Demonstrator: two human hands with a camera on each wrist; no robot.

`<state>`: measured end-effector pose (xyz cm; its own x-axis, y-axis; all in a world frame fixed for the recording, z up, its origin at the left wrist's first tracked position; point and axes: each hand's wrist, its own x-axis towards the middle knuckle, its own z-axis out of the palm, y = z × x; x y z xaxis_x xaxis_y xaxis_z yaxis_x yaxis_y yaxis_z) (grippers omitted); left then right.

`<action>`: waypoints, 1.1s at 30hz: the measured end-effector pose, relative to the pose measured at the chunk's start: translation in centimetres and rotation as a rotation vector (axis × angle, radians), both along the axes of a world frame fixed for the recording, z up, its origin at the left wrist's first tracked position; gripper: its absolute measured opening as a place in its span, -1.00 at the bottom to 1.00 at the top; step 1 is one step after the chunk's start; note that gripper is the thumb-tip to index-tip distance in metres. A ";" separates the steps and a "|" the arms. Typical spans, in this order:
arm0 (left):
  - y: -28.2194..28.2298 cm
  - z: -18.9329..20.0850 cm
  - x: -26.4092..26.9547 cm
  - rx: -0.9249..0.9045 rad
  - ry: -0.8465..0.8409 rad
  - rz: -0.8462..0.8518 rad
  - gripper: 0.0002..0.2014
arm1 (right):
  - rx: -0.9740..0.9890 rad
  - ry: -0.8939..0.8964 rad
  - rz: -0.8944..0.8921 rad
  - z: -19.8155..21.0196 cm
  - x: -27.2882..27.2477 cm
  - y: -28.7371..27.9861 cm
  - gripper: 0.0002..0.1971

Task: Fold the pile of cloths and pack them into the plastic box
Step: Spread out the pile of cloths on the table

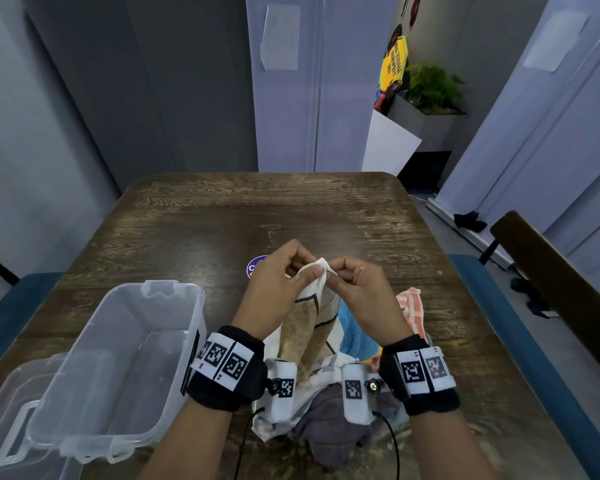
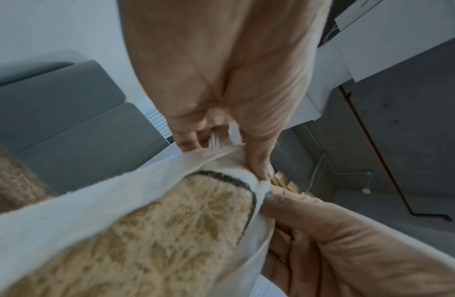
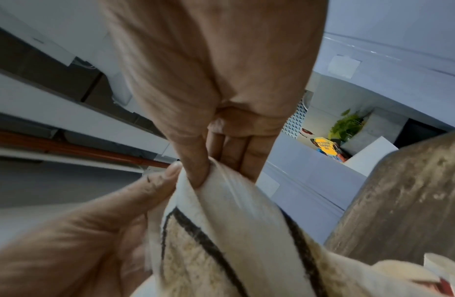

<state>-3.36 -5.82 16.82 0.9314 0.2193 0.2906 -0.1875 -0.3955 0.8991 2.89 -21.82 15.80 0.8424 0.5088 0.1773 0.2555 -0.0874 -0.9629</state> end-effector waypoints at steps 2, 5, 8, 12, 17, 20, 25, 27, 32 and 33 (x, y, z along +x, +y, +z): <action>0.0 0.4 0.2 0.095 -0.062 0.067 -0.90 | -0.108 -0.065 -0.024 -0.1 0.3 0.3 -0.95; 1.0 3.1 0.3 0.038 -0.242 0.201 -0.94 | -0.489 -0.259 -0.168 -0.5 1.5 0.9 -0.91; 3.6 7.5 0.2 0.011 -0.417 0.315 -0.87 | -0.737 -0.196 -0.242 -0.5 3.1 0.4 -0.79; 8.0 9.3 1.6 0.062 -0.426 0.414 -0.87 | -0.680 -0.105 -0.031 0.5 5.7 -0.7 -0.79; 12.6 6.8 3.3 -0.022 -0.336 0.456 -0.90 | -0.525 -0.023 0.136 5.2 6.1 -2.7 -0.73; 13.6 5.7 4.0 -0.115 -0.288 0.453 -0.89 | -0.415 -0.045 0.172 6.4 5.4 -3.0 -0.68; 14.0 5.3 4.8 -0.212 -0.287 0.468 -0.88 | -0.178 -0.145 0.147 7.1 4.2 -2.5 -0.67; 13.9 5.7 4.8 -0.213 -0.306 0.470 -0.88 | -0.102 -0.129 0.115 7.5 4.1 -2.5 -0.76; 13.6 6.3 4.6 -0.209 -0.359 0.468 -0.89 | 0.030 -0.073 -0.013 8.5 5.0 -2.9 -0.86; 13.5 6.3 4.5 -0.219 -0.369 0.484 -0.88 | 0.038 -0.063 -0.027 8.8 5.2 -2.9 -0.87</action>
<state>1.15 7.69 23.15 0.5601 0.6798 0.4735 -0.3461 -0.3272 0.8793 8.12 -24.76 24.57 0.8424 0.4778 0.2492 0.3139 -0.0592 -0.9476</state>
